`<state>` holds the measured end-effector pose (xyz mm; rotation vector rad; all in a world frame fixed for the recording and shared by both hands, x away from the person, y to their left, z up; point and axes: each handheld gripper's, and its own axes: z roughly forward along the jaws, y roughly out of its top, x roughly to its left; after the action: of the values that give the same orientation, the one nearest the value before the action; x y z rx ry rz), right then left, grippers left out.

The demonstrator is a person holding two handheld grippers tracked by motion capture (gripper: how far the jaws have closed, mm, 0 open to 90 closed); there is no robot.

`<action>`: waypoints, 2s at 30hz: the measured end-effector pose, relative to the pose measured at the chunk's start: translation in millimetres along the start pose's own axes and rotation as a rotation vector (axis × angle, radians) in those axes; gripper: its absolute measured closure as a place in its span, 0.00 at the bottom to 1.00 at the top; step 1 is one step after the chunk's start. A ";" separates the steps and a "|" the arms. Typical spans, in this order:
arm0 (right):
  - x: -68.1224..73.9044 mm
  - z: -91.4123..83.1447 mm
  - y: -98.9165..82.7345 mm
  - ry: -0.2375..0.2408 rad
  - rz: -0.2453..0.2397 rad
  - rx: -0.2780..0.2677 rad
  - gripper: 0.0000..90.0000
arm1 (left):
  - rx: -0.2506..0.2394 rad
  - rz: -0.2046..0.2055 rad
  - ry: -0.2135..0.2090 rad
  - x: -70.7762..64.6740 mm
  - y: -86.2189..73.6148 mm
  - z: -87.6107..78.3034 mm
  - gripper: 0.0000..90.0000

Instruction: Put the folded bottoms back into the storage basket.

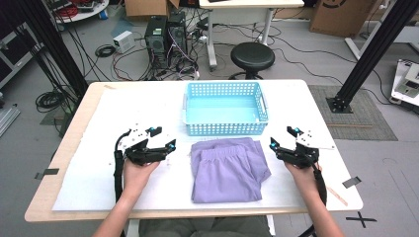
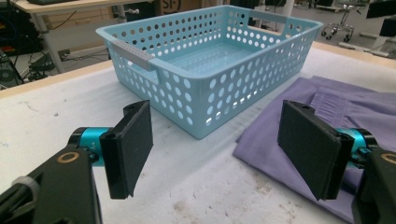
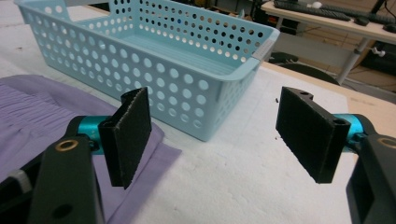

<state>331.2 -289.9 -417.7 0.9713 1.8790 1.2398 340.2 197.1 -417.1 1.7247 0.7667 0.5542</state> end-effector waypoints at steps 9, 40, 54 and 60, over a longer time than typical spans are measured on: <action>15.2 -2.4 -1.0 0.020 -0.081 -0.001 0.32 | 0.060 -0.015 -0.074 -20.4 -5.9 9.8 0.30; 42.6 8.6 -5.9 0.215 -0.098 0.127 0.51 | 0.357 -0.201 -0.179 -62.6 -12.4 80.9 0.57; 43.1 8.9 -6.5 0.208 -0.127 0.128 0.52 | 0.338 -0.200 -0.179 -66.8 -6.6 91.8 0.86; 40.3 7.1 -6.5 0.193 -0.121 0.124 0.52 | 0.319 -0.237 -0.145 -61.5 -3.8 99.2 0.89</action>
<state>315.8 -253.9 -431.4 0.8114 2.1531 1.1932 367.3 87.5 -447.0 1.9058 0.9776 0.1473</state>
